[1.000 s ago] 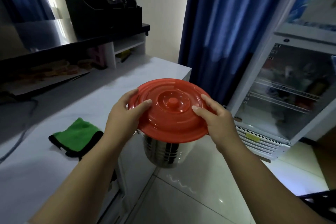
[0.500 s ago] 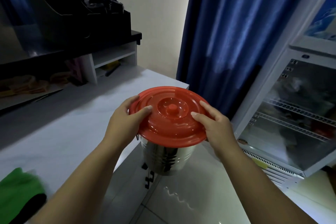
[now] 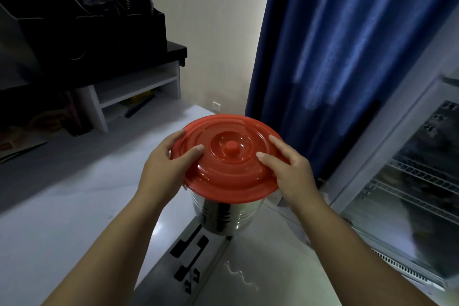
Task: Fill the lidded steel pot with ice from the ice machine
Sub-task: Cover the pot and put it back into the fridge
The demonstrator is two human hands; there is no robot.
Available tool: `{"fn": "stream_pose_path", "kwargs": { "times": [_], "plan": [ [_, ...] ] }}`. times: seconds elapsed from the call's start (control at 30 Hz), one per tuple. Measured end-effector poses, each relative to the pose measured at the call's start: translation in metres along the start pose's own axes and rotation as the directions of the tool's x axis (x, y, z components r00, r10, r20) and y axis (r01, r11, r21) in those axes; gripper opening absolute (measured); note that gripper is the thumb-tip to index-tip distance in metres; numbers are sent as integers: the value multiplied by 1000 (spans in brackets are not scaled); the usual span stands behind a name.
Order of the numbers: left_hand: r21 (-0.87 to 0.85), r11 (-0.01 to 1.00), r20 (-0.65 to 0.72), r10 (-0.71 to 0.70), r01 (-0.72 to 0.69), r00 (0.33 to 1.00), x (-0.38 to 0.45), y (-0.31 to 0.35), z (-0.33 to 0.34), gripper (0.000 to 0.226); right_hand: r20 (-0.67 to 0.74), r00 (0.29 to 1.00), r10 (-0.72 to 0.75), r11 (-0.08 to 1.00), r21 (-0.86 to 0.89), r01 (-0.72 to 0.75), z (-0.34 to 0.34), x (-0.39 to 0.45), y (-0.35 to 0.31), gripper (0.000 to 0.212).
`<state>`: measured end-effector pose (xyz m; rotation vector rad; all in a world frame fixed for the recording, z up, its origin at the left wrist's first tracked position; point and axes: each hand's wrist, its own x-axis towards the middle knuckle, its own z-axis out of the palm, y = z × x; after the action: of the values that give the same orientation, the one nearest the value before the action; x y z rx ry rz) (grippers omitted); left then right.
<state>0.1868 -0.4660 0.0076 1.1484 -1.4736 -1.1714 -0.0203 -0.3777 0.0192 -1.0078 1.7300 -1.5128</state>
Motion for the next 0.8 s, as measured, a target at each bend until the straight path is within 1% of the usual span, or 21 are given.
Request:
{"fn": "stream_pose_path", "kwargs": {
  "times": [0.13,0.3,0.43,0.57,0.7,0.8],
  "plan": [
    [22,1000,-18,-6,6,1000,37,-9,14,56,13,1000,16,1000,10,-16,4,41,8,57],
    [-10,999,-38,-32,32,999,89,-13,28,56,53,998,33,999,39,-35,12,96,12,60],
    [-20,999,-51,-35,34,998,126,-12,37,61,61,998,20,999,37,-23,21,138,11,65],
    [-46,998,-79,-42,38,996,156,-17,41,64,84,996,13,999,36,-16,30,174,11,60],
    [-33,999,-113,-22,18,993,177,-19,43,59,103,995,13,999,38,-17,41,200,8,57],
    [10,1000,-152,-3,4,988,189,-18,44,51,139,990,14,999,36,-19,47,215,7,58]
  ]
}}
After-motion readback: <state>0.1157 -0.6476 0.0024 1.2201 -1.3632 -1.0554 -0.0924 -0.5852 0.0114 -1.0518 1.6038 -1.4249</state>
